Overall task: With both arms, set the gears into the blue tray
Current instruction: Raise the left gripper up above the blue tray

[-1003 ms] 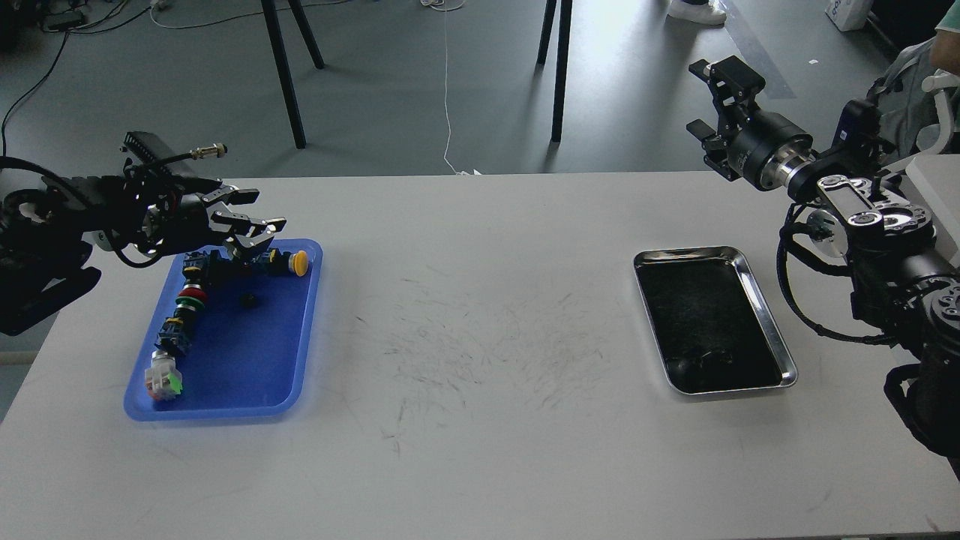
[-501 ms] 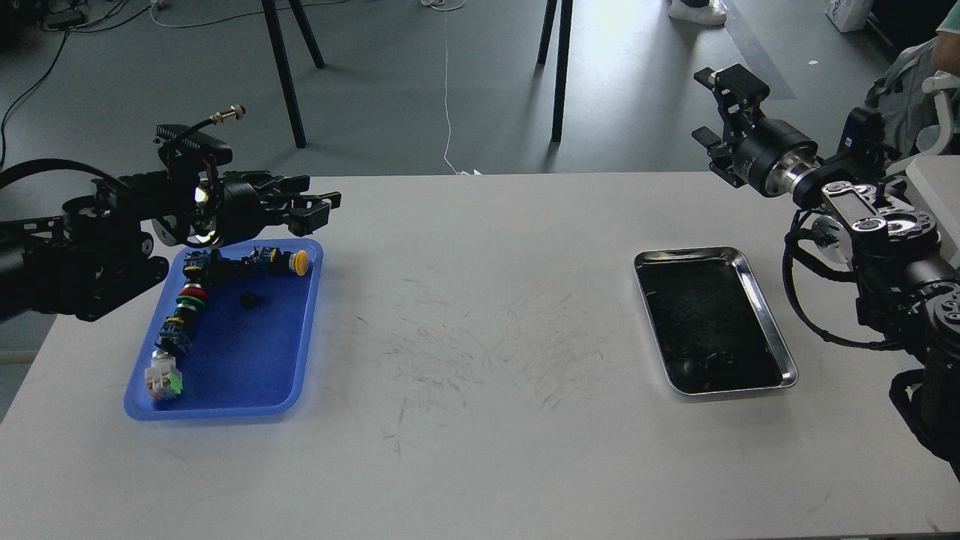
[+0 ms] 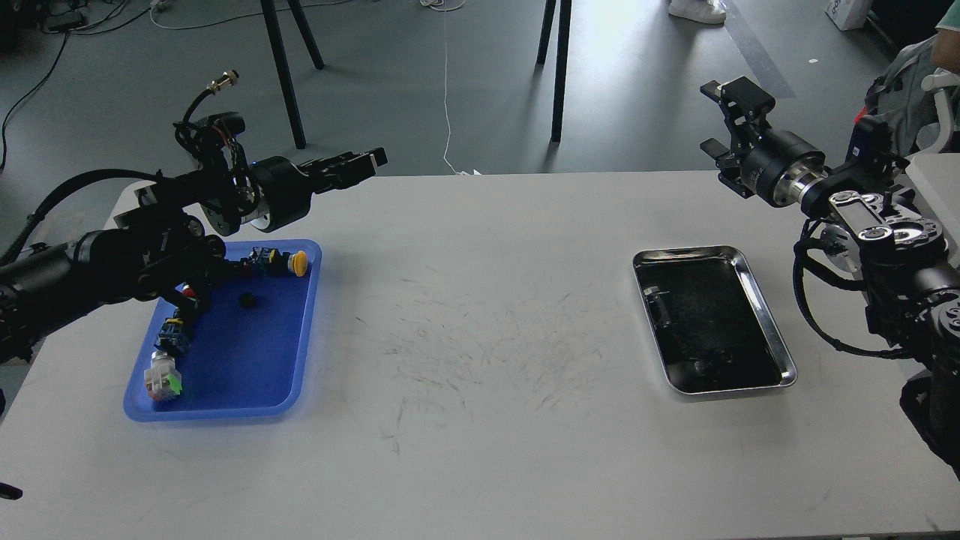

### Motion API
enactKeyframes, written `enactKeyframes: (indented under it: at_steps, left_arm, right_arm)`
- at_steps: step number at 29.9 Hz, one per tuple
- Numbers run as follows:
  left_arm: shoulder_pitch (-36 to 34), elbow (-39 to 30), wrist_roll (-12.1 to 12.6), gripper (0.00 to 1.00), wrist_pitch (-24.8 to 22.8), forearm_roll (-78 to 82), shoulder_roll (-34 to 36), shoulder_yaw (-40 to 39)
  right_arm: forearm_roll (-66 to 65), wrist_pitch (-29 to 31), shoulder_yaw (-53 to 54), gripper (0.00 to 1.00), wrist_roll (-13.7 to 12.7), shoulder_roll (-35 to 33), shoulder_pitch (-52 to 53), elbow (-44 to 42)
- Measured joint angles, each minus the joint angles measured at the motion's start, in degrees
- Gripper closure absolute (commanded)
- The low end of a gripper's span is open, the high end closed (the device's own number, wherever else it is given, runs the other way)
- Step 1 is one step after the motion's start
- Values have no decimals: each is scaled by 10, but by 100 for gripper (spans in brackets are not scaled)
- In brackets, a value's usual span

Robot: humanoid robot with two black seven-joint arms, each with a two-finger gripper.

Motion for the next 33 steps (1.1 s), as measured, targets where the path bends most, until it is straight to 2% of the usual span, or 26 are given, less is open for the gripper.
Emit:
enactKeyframes:
  at_steps: [7,11,26,33]
  left_arm:
    - [29,27,0,7,-23,-124,-28,-77]
    - [47,41,0,3,-37,-178,-39,-120]
    - [110,68,0,2,-73,-299,-64,-282]
    - [119,76,0,2,-88,-339,-78,-296]
  right_arm:
    - [-2,0,-1,3,0,-1,0,1]
    - [-2,0,-1,3,0,-1,1,1]
    - [-5,0,-3,3,0,6,-3,0]
    - [-6,0,-34,3,0,8,-3,2]
